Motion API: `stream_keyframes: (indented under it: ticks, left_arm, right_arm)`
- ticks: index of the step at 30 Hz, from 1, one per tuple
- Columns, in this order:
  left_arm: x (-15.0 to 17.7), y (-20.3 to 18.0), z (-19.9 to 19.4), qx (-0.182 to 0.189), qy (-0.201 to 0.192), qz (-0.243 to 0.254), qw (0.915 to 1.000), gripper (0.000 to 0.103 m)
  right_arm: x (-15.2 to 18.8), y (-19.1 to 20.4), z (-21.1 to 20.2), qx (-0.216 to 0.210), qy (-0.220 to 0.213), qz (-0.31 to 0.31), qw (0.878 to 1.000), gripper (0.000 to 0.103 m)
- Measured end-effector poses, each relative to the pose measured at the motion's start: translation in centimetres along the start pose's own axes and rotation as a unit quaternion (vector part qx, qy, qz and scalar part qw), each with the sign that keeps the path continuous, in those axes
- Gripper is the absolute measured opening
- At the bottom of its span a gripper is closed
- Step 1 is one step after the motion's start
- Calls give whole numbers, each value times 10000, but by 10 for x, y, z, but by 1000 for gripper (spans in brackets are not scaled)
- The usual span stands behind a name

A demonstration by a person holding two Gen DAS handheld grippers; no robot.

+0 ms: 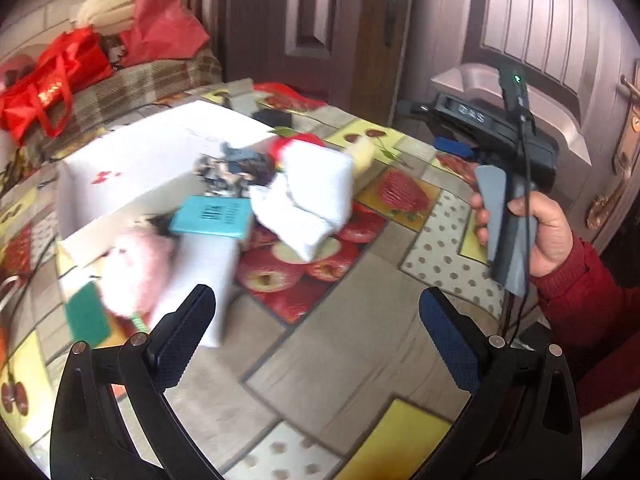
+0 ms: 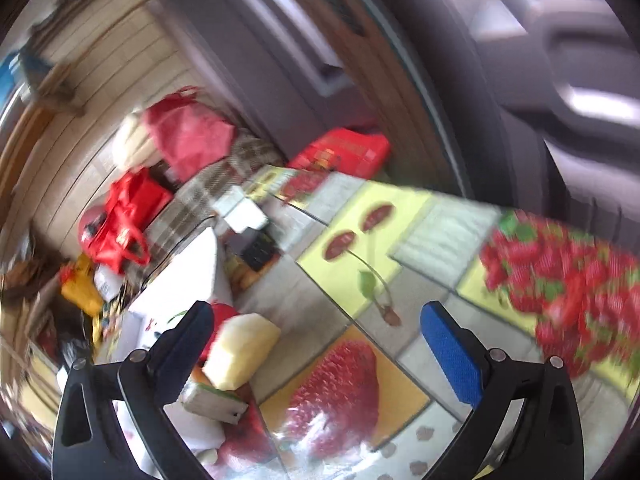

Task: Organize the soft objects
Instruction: 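Grasp the green-yellow sponge with left tool while right tool grasps white foam block, then drop the sponge into the white box with left tool while right tool places foam block inside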

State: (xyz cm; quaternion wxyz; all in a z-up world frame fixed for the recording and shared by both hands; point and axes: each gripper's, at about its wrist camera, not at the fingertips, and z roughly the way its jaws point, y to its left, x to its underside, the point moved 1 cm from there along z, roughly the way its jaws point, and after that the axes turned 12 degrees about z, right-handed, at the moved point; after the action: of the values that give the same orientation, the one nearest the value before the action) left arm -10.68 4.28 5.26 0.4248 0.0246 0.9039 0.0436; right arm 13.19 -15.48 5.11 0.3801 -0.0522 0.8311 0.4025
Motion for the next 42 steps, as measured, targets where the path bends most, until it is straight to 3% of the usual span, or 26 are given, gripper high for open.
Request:
stream_keyframes:
  ticks: [3,6,11,14,16,18,21,22,23,24,27,29,32,34,37,42]
  left_arm:
    - [19,47,-21,-761,-160,-365,9963,103]
    - [38,89,-20,-1230,152,-915,9881,103]
    - [52,122,5,-1188,737,-1297,9816,103]
    - [56,126,20,-1185,879,-1366,9796,101]
    - [58,129,28,-1229,964,-1438,9772,92]
    - [60,133,35,-1129,1059,-1555,9756,87]
    - [62,133,38,-1208,1098,-1447,9759,73]
    - [63,132,37,-1248,1075,-1388,9765,54]
    - [63,131,35,-1223,1036,-1376,9774,41]
    - [64,131,32,-1157,957,-1422,9784,41]
    - [68,132,18,-1243,643,-1558,9778,39]
    - [66,130,-5,-1513,57,-1609,9753,39]
    - [63,122,-39,-2097,-970,-1660,9587,40]
    - [61,114,-50,-2474,-1364,-1619,9455,40]
    - [55,107,-52,-2717,-1515,-1473,9389,40]
    - [45,105,-42,-2834,-1478,-1327,9382,40]
  right_arm:
    - [9,36,-1,-400,304,-1013,9936,103]
    - [35,71,2,-611,668,-1893,9777,103]
    - [73,106,24,-722,964,-2804,9523,102]
    - [89,118,38,-623,1084,-3161,9405,94]
    - [94,120,46,-490,1191,-3236,9374,84]
    - [96,120,55,-322,1340,-3257,9354,67]
    - [95,119,55,-218,1349,-3201,9375,59]
    - [95,120,54,-204,1329,-3230,9368,52]
    - [96,120,54,-190,1334,-3264,9356,27]
    - [96,120,54,-214,1364,-3248,9357,20]
    - [90,115,45,-366,1222,-3027,9445,19]
    - [80,111,29,-578,901,-2800,9540,19]
    - [61,102,-1,-825,127,-2429,9664,19]
    - [50,98,-15,-835,-379,-2267,9696,19]
    - [43,92,-27,-690,-941,-2237,9676,19]
    - [52,89,-2,-479,-552,-2294,9706,19]
